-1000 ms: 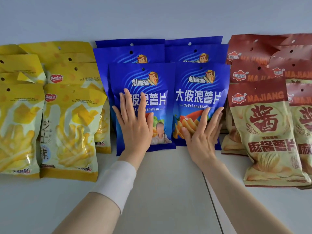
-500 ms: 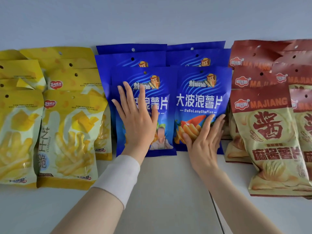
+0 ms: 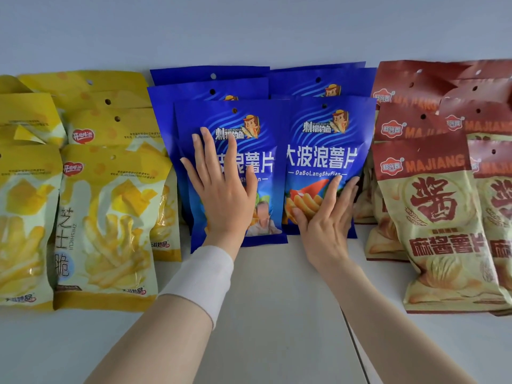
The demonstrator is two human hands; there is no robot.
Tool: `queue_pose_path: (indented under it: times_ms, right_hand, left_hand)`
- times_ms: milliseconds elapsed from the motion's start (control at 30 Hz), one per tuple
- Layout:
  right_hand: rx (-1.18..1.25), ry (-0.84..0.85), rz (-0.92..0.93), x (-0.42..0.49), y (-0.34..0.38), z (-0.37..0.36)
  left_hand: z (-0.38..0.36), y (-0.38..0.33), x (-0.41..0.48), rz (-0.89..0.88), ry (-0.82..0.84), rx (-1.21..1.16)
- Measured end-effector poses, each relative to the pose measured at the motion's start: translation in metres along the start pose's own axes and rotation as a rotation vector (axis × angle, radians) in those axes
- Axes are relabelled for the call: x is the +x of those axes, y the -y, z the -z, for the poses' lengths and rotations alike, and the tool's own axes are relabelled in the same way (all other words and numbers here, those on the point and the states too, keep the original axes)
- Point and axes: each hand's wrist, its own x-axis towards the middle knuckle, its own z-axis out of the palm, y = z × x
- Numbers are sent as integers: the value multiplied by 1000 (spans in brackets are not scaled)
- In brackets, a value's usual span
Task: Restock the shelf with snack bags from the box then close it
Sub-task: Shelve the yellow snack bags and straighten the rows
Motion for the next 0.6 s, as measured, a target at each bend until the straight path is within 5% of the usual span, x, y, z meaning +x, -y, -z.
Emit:
queue_pose_path:
  times_ms: [400,600]
  right_hand:
    - [-75,252,-31,10,18,87]
    - [-203,251,124,33,-8,166]
  left_hand:
    - [45,-30,15,93,353,111]
    - [85,-99,45,-269,633,-10]
